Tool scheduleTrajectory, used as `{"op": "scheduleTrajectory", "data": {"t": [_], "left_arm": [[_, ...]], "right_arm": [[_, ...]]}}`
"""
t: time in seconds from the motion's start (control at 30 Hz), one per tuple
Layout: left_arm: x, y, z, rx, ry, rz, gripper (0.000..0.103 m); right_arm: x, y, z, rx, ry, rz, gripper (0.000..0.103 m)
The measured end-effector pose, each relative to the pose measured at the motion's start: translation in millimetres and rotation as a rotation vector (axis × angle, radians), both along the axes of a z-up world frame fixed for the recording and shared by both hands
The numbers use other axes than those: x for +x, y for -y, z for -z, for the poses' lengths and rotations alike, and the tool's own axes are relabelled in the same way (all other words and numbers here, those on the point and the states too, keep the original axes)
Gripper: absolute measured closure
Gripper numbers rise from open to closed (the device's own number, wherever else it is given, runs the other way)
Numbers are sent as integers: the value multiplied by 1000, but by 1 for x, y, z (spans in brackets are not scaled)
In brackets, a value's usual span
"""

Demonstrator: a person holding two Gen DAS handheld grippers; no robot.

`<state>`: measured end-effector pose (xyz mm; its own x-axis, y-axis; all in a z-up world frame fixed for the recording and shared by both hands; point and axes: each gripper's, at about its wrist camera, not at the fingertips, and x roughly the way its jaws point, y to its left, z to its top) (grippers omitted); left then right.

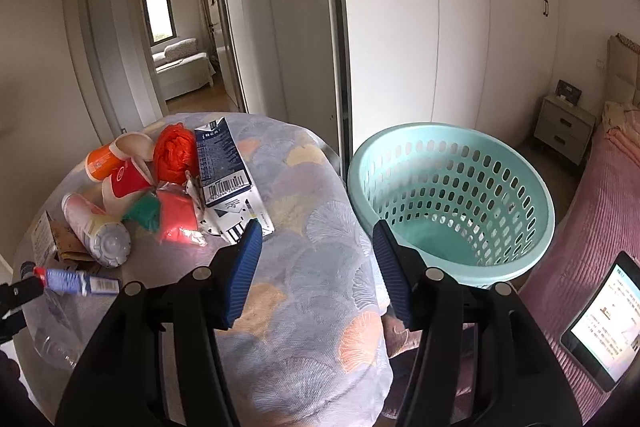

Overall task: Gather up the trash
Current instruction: 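Grasp the clear plastic bottle with the left tool while the right tool grasps the dark blue carton, then carry the bottle and carton over the teal basket and open both tools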

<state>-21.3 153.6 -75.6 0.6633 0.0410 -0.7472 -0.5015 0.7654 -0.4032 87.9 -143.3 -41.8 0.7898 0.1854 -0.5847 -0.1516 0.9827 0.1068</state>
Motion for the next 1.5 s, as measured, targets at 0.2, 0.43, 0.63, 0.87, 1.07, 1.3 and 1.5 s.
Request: {"op": "scheduleTrajectory", "data": {"t": [0.2, 0.43, 0.63, 0.87, 1.07, 1.3, 1.5], "left_arm": [[-16, -9, 0, -15, -23, 64, 29], [-38, -20, -8, 120, -113, 101, 42], [-34, -23, 14, 104, -154, 110, 48], [-45, -40, 5, 81, -71, 62, 56], [-57, -52, -16, 105, -9, 36, 58], [-54, -49, -37, 125, 52, 38, 58], [-38, -35, -63, 157, 121, 83, 58]], "right_arm": [[3, -8, -6, -15, 27, -27, 49], [6, -24, -5, -23, 29, -65, 49], [14, -31, -9, 1, 38, -105, 40], [40, -47, -7, -12, -14, -176, 35], [71, -63, 3, -40, -81, -196, 35], [88, -76, 8, -38, -123, -241, 64], [83, -66, 0, -10, -94, -226, 67]]}}
